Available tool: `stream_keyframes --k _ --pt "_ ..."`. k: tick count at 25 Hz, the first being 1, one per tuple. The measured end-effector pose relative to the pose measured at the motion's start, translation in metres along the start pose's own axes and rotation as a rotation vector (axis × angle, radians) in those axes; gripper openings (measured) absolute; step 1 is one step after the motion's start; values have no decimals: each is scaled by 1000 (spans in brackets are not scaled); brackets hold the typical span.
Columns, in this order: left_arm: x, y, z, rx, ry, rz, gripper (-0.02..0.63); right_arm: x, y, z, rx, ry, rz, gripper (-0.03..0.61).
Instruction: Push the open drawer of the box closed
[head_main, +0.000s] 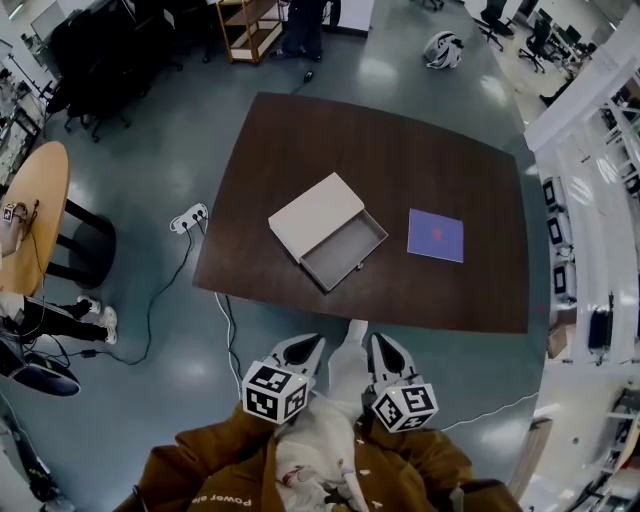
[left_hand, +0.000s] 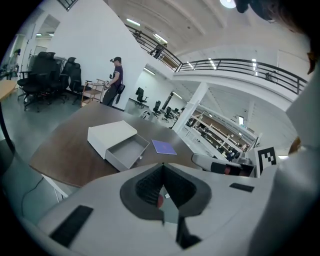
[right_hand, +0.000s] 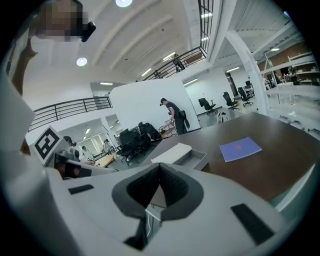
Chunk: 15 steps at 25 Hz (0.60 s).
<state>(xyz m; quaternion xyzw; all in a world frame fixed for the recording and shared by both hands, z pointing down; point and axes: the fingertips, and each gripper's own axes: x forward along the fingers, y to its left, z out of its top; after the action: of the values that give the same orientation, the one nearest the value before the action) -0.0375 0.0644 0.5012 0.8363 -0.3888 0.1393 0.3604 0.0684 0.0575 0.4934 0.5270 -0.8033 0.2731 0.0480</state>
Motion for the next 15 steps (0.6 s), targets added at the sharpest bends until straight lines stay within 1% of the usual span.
stream_keyframes --k 3,5,10,12,15 --pt "45 -7 22 18 -9 34 6 23 -22 28 -63 3 72 6" --pt "75 -10 31 31 -8 57 6 38 -39 41 -77 26 123 6" --pt "139 -4 58 5 -14 133 5 78 -87 68 -98 90 208 6" --pt "158 -6 66 1 -13 161 5 89 -103 73 -113 107 226 6" --pt "180 -9 72 -36 -14 196 6 103 -119 75 -116 135 263 6"
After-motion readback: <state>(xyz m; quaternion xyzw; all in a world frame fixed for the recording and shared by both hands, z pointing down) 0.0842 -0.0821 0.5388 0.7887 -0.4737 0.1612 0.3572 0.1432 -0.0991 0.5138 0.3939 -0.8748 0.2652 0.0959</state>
